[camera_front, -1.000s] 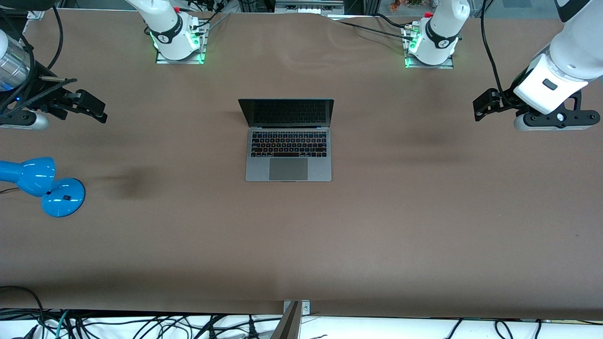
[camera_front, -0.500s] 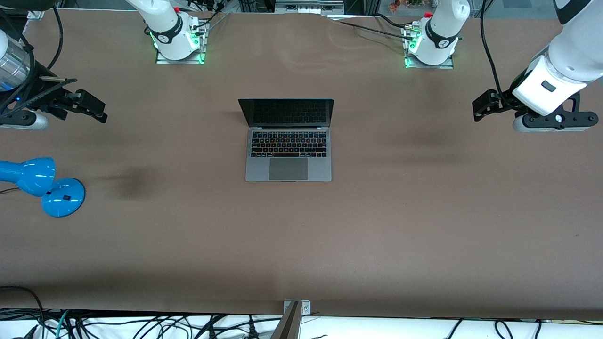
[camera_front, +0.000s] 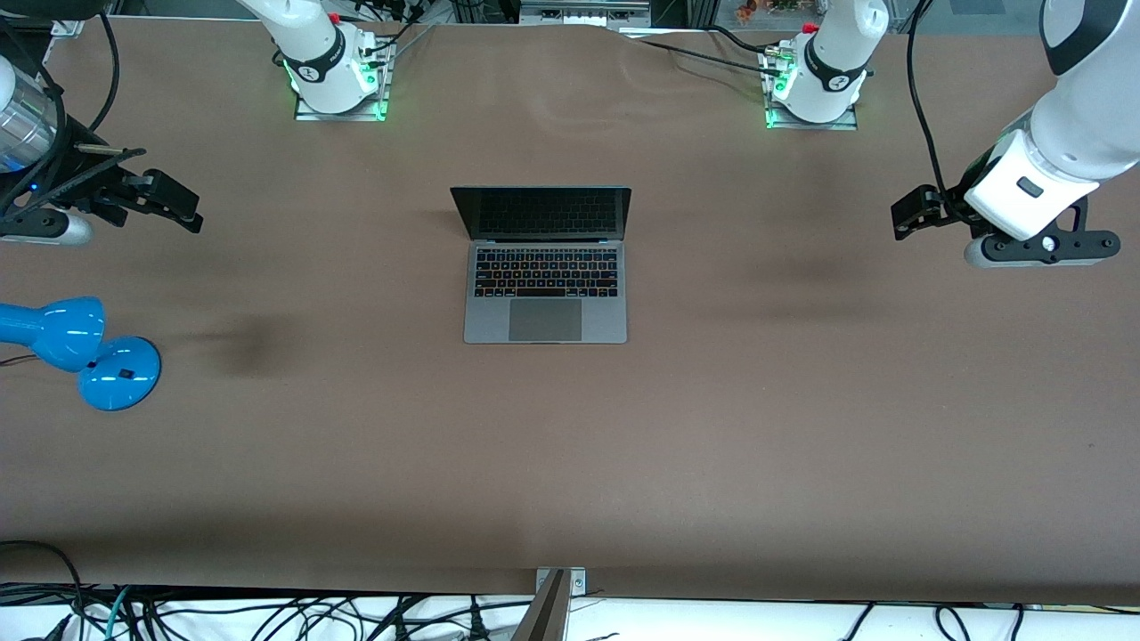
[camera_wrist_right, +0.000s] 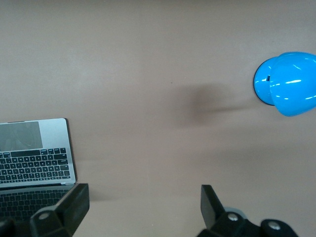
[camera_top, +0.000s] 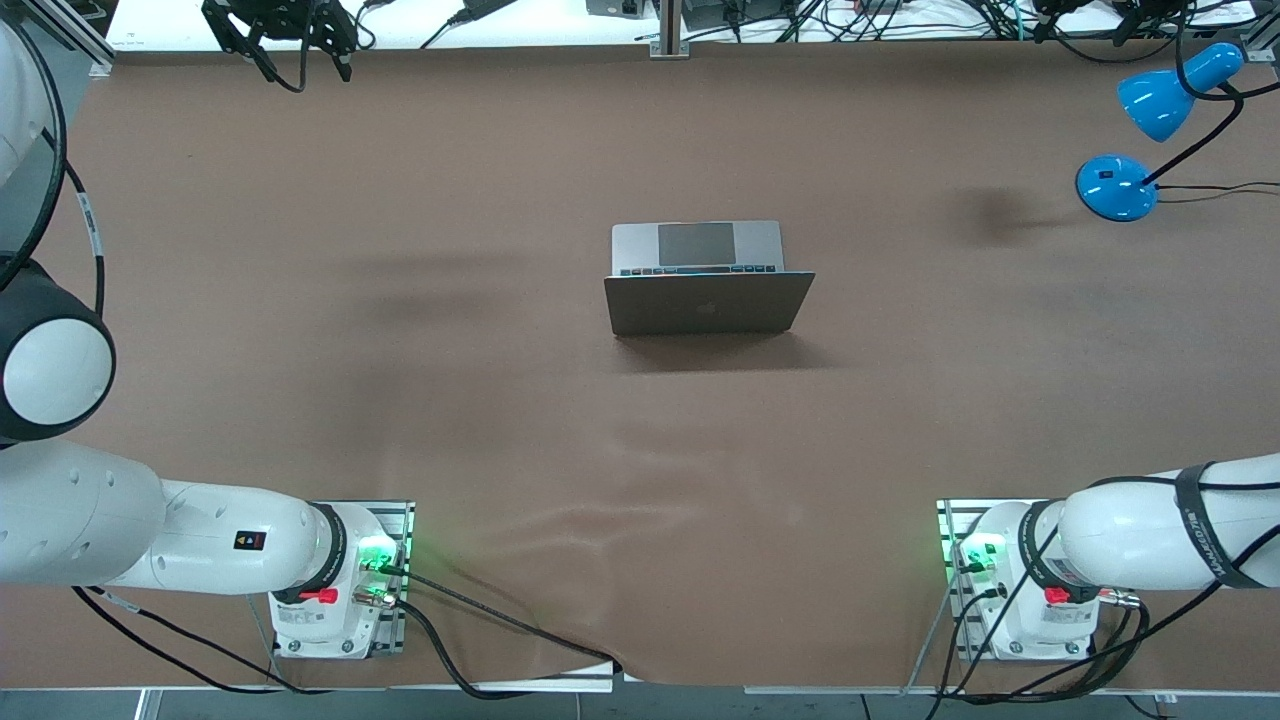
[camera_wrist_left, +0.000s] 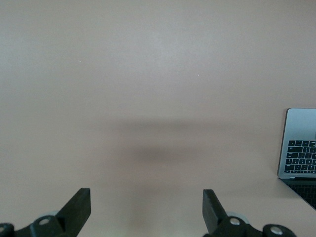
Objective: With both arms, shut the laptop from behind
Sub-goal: 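Move the left gripper and the right gripper toward the laptop screen's back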
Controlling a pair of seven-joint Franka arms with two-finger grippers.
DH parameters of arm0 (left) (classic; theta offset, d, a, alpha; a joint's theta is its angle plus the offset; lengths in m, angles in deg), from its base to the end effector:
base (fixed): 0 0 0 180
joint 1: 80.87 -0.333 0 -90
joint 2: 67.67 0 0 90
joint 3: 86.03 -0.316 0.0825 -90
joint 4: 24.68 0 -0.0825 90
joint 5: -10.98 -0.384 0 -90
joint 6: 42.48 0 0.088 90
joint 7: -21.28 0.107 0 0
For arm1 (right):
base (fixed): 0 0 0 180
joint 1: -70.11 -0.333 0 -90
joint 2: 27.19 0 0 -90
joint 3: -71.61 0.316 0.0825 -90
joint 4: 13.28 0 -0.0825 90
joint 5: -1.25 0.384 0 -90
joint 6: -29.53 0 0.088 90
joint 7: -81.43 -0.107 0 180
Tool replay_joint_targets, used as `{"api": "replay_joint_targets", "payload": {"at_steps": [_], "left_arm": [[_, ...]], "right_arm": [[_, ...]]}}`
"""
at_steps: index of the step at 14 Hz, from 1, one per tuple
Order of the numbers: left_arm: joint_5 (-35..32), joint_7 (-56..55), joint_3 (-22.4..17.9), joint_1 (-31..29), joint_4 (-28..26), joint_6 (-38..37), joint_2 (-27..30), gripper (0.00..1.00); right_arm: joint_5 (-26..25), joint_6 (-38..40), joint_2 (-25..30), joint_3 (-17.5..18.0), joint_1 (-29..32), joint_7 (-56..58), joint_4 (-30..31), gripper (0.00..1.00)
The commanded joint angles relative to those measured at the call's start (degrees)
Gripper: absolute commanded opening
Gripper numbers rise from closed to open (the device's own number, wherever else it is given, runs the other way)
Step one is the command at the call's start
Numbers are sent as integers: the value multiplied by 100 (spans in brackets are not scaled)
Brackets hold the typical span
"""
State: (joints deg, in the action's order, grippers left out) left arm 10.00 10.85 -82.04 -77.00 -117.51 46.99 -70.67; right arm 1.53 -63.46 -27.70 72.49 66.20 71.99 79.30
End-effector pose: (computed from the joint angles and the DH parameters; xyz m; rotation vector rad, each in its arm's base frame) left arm 0.5600 -0.0745 0.5713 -3.1055 -0.0683 0.1669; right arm 0.5590 0.0473 0.6028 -3.1342 0.1277 0.0037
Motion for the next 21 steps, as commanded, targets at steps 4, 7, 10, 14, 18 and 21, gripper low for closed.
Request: {"api": "replay_joint_targets", "payload": {"at_steps": [4,7,10,14,18,21], "left_arm": [[195,6,137,131,151,-140,-8,100],[291,-371,453,158,177,-298,53,100],[345,-915,980,158,160,-334,80,100],[388,-1627,1814,167,125,-334,36,100],[819,-2619,2316,193,-24,-308,-131,100],[943,-3279,2729,263,-42,-299,-315,100]], "right_arm": [[86,0,33,8,30,-23,-11,100],[86,139,16,17,-5,-14,41,100],[157,622,-72,105,-153,3,33,100],[192,1212,-116,140,-742,12,207,100],[350,1064,-37,614,-857,-76,629,100],[640,888,156,859,-857,-84,1103,100]]}}
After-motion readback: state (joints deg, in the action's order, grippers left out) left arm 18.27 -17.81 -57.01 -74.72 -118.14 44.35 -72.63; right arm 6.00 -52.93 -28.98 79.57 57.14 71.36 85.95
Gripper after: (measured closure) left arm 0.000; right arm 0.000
